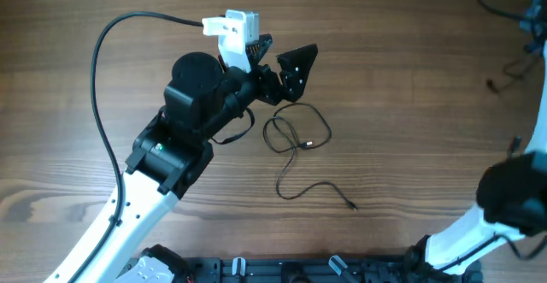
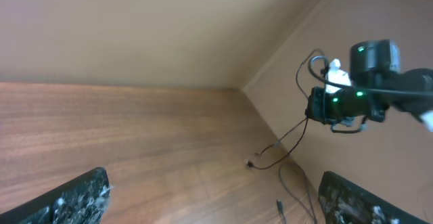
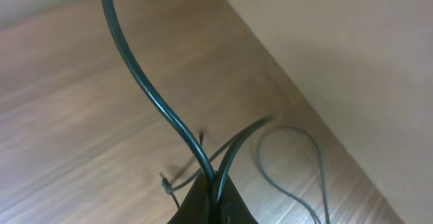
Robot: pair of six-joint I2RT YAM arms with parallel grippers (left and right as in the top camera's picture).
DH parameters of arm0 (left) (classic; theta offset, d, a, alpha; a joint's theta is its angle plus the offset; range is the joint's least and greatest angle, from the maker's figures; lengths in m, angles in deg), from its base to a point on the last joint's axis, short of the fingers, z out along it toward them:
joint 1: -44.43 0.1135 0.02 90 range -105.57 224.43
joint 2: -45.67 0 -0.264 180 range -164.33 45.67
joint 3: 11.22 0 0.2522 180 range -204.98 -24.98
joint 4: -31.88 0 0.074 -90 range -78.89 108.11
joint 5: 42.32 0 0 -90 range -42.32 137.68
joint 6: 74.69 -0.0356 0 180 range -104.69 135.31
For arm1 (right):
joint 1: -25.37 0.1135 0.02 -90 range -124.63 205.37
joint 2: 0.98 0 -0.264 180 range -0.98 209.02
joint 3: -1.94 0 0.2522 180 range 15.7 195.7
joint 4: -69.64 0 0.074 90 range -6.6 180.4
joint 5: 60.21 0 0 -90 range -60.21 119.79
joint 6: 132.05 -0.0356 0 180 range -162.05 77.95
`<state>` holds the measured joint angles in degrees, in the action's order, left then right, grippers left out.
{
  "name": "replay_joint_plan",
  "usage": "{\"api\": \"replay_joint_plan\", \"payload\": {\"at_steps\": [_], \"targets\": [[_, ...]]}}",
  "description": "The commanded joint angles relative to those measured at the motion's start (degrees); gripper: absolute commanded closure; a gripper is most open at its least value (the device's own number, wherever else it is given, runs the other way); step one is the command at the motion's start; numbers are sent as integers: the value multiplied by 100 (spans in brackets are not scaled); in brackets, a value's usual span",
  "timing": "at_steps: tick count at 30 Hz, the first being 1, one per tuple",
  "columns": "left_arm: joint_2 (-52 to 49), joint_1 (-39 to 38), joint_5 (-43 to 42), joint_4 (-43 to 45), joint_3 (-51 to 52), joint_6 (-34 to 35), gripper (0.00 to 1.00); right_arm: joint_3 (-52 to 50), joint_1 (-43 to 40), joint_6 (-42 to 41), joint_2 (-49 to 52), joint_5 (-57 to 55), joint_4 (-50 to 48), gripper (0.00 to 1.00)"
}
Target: Untangle cables
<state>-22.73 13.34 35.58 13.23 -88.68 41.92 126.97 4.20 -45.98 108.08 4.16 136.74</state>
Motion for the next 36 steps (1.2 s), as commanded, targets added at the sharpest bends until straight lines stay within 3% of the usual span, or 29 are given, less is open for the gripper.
{"api": "replay_joint_plan", "payload": {"at_steps": [1, 2, 3, 5, 6, 11, 15, 17, 19, 22, 24, 26, 28, 31, 36], "targets": [[129, 26, -96, -238, -33, -96, 0, 74, -393, -621, 468, -129, -83, 96], [136, 26, -96, -297, -33, -98, 0, 74, -452, -634, 531, 35, -81, 89], [136, 26, -96, -319, -33, -101, 0, 74, -487, -588, 581, 192, -68, 69], [133, 26, -94, -326, -33, -101, 0, 74, -516, -516, 597, 380, 17, 5], [133, 26, -94, -310, -33, -96, 0, 74, -516, -505, 595, 341, 39, 1], [133, 24, -96, -308, -33, -92, 0, 76, -494, -483, 590, -81, 697, 0], [133, 24, -96, -310, -33, -92, 1, 76, -494, -557, 590, -1176, 1027, 0], [133, 24, -96, -310, -33, -92, 0, 76, -494, -973, 590, -1902, 1021, 0], [133, 24, -96, -308, -33, -92, 0, 76, -494, -1224, 590, -1904, 1016, 0], [133, 24, -96, -310, -33, -92, 0, 76, -494, -1211, 590, -975, 951, 0], [133, 24, -94, -345, -33, -96, 0, 76, -494, -551, 590, 225, 920, 0], [133, 26, -90, -507, -33, -260, 0, 76, -490, 612, 590, 2140, 1086, 0], [133, 26, 7, -739, -33, -413, 0, 76, -490, 800, 590, 3071, 1355, 0], [133, 26, 352, -1141, -33, -413, 0, 74, -487, 837, 590, 3770, 1895, 0], [133, 26, 1294, -1860, -33, -409, 0, -125, -354, 1663, 590, 4531, 2079, 0]]}}
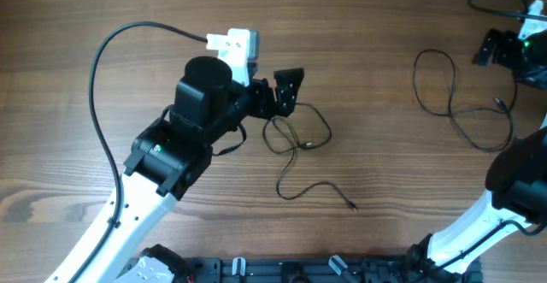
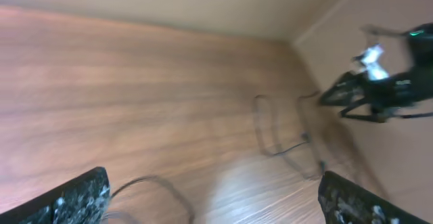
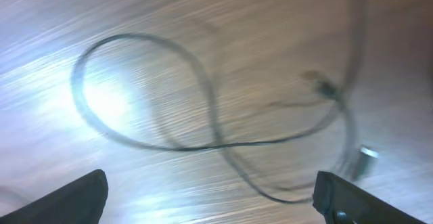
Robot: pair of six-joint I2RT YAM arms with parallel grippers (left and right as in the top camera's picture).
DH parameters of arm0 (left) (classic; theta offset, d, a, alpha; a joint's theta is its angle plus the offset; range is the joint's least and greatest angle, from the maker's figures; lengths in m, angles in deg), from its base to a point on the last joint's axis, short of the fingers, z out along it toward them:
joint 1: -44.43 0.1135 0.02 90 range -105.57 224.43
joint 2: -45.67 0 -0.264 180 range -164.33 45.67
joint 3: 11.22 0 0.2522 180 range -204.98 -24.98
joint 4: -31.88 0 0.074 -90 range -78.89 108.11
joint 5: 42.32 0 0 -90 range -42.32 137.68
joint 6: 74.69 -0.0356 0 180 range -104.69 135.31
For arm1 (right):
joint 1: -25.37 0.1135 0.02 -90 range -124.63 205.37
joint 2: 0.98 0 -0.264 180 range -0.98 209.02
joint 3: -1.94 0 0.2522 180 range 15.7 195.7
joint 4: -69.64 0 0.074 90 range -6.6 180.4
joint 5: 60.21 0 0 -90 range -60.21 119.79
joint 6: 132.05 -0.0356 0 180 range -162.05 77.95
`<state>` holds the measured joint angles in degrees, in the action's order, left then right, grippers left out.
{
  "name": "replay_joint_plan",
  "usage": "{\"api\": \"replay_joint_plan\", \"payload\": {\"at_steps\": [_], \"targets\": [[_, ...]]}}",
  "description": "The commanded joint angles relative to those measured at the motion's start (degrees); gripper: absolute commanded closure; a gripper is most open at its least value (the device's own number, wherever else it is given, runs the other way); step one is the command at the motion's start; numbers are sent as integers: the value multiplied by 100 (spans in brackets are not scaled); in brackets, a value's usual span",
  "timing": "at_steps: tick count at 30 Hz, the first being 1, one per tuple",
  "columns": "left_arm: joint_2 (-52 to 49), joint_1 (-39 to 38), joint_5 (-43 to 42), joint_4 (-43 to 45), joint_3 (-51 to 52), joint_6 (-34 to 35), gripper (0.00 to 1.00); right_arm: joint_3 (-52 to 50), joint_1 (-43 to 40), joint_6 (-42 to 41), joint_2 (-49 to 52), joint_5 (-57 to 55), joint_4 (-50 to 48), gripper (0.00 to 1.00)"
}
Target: Untangle cables
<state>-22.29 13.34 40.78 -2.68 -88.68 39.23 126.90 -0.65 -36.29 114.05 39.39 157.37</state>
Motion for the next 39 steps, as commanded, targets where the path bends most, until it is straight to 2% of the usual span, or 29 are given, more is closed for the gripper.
{"api": "replay_joint_plan", "payload": {"at_steps": [1, 3, 8, 13, 17, 20, 26, 27, 28, 29, 32, 35, 39], "targets": [[90, 24, 863, -363, -33, -140, 0, -210, 197, 844, -7, 1134, 11, 0], [87, 24, 872, -455, -33, -120, 0, -376, 348, 1078, -7, 1325, -20, 0], [79, 24, 872, -715, -33, -120, 0, -898, 837, 1049, -7, 1335, -442, 0], [79, 24, 872, -949, -33, -120, 0, -1663, 1449, 859, -4, 1259, -1591, 1], [79, 24, 872, -1038, -33, -122, 0, -2227, 1781, 195, -4, 431, -2645, 4], [79, 24, 872, -1038, -33, -120, 0, -2645, 1869, 157, -4, 365, -3283, 5], [79, 24, 872, -1038, -33, -120, 0, -2920, 1867, -15, -4, -197, -3595, 11], [79, 24, 872, -1038, -33, -120, 0, -2920, 1867, -15, -4, -197, -3595, 18], [79, 24, 872, -1038, -33, -120, 0, -2920, 1867, -15, -4, -197, -3604, 32], [79, 24, 872, -1038, -33, -120, 0, -2920, 1867, -17, -4, -197, -3622, 54], [79, 24, 870, -1038, -33, -120, 0, -2920, 1867, -330, -4, -203, -3847, 96], [79, 24, 872, -1038, -33, -120, 0, -2920, 1867, -861, -4, -560, -4511, 96], [79, 24, 872, -1038, -33, -120, 0, -2815, 1779, -1676, -7, -1565, -5628, 96]]}}
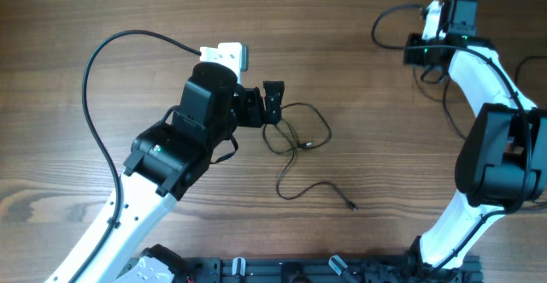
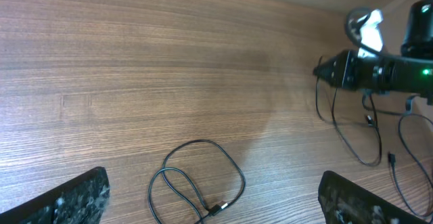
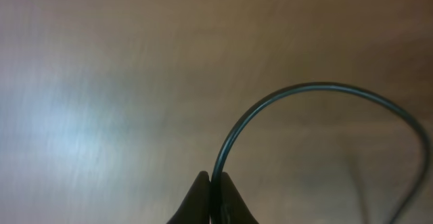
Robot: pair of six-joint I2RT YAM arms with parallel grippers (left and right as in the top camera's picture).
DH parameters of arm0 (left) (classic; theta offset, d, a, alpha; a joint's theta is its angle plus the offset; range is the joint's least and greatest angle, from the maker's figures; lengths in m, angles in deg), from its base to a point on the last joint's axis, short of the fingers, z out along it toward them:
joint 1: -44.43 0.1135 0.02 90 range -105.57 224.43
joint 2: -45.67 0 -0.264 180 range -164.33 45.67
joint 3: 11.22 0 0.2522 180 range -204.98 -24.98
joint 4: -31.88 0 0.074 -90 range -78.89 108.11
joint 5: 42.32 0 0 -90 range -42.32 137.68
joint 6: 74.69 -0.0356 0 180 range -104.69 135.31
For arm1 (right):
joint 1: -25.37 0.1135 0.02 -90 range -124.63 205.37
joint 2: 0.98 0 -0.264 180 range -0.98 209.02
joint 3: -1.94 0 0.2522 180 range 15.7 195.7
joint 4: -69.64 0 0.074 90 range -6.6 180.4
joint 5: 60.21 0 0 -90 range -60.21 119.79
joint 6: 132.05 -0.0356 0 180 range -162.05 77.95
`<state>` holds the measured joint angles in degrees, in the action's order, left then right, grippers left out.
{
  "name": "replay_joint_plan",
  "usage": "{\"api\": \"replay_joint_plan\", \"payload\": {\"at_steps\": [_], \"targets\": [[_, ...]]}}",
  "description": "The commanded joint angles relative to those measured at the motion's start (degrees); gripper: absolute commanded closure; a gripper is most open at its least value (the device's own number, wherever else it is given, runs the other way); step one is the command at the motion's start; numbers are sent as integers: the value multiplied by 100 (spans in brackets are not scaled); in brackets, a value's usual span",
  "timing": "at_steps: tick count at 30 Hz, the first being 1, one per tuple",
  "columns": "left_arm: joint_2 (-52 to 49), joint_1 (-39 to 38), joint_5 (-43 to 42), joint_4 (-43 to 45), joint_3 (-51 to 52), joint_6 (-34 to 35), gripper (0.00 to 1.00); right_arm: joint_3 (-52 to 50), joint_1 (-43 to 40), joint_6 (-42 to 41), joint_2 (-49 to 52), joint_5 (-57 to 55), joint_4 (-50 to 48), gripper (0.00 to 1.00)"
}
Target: Untangle cables
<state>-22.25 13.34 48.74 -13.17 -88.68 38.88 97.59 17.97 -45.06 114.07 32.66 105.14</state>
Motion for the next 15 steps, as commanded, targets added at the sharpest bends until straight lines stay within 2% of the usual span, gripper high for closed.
{"api": "replay_joint_plan", "payload": {"at_steps": [1, 5, 8, 14, 15], "targets": [[74, 24, 76, 11, -33, -85, 0, 219, -146, -861, -9, -1073, -619, 96], [74, 24, 76, 11, -33, -85, 0, 798, -518, -636, -181, -2271, -1440, 96], [74, 24, 76, 11, -33, -85, 0, 1204, -780, -138, -413, -3010, -1932, 96], [74, 24, 76, 11, -33, -85, 0, 1491, -1292, 544, -645, -3010, -2103, 96], [74, 24, 76, 11, -33, -85, 0, 1486, -1390, 581, -638, -2933, -1878, 82]]}}
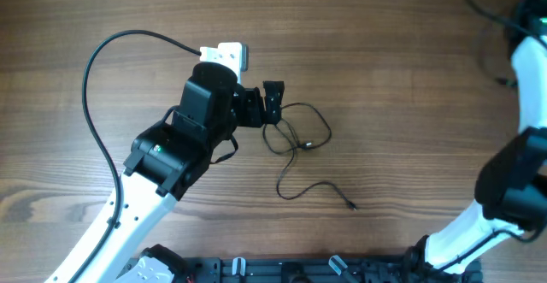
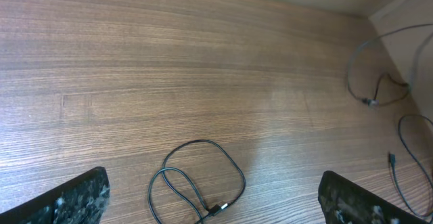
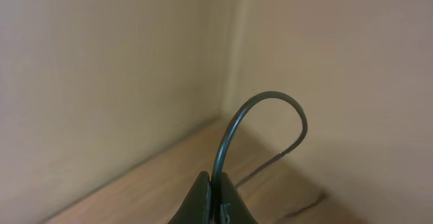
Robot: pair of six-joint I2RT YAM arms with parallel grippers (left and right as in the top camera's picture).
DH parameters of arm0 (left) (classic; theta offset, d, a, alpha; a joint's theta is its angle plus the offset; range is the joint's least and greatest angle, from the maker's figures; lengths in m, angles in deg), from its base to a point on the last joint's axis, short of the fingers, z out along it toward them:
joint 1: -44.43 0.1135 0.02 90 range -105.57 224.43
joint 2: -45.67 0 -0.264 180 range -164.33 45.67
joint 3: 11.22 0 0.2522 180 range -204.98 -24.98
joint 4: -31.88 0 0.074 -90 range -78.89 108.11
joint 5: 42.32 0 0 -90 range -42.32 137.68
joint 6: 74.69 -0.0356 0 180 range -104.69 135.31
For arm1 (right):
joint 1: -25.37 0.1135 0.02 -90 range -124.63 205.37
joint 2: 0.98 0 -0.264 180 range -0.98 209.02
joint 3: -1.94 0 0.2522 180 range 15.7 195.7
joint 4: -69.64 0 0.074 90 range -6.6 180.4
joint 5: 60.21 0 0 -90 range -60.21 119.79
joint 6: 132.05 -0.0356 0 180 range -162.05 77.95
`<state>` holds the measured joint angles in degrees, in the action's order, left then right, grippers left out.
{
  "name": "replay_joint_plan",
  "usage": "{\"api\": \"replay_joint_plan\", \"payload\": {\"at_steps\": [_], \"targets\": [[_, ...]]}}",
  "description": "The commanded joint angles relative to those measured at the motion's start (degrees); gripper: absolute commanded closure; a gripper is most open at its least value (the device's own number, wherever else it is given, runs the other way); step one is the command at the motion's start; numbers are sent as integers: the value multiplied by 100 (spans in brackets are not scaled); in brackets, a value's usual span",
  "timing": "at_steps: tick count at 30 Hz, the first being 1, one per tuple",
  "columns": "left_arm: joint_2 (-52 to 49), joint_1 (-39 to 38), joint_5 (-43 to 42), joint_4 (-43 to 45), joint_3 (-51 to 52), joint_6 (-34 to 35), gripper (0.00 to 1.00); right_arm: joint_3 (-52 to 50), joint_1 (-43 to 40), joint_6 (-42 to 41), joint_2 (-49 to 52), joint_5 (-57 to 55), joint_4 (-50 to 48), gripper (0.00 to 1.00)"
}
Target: Untangle cables
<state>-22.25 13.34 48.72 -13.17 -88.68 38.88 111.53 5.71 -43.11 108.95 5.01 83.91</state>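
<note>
A thin black cable (image 1: 297, 134) lies in loops at the table's middle, its tail ending in a plug (image 1: 351, 205). My left gripper (image 1: 272, 93) hovers at the loops' left edge. In the left wrist view this gripper (image 2: 211, 207) is open, its fingers (image 2: 71, 200) wide apart, with the looped cable (image 2: 203, 180) on the wood between them. My right gripper (image 3: 215, 187) is shut on a second black cable (image 3: 267, 105), which arches up from the fingertips. Parts of that cable (image 1: 487, 56) show blurred at the overhead view's right edge; it also hangs far right (image 2: 369, 82).
The wooden table (image 1: 402, 146) fills the overhead view. The left arm's own thick black lead (image 1: 94, 86) curves over the left side. My right arm (image 1: 530, 69) runs up the right edge. A pale wall (image 3: 122, 82) backs the right wrist view.
My right gripper, still shut on the second cable, has gone from the table's upper middle-right to the far top-right corner, cable raised with it. The left gripper and looped cable are unchanged.
First my right gripper held the second cable at the far right while the left stood open above the loops. Then the right was open with its cable lying on the right of the table. Later it was shut on that cable further left, and now holds it at the corner.
</note>
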Motion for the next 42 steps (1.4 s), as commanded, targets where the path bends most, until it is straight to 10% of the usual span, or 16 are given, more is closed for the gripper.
{"api": "replay_joint_plan", "payload": {"at_steps": [1, 2, 10, 20, 42], "targets": [[74, 24, 79, 11, -33, -85, 0, 90, -227, 382, -105, -50, 501, 46], [74, 24, 79, 11, -33, -85, 0, 90, -280, 385, -101, 107, 715, 0], [74, 24, 79, 11, -33, -85, 0, 90, -337, 385, -81, 975, 2463, 0], [74, 24, 79, 11, -33, -85, 0, 79, -144, 413, -66, 6037, 5121, 0], [74, 26, 205, 72, -33, -87, 0, -1753, 3928, 1436, -63, 5713, 5049, 0]]}}
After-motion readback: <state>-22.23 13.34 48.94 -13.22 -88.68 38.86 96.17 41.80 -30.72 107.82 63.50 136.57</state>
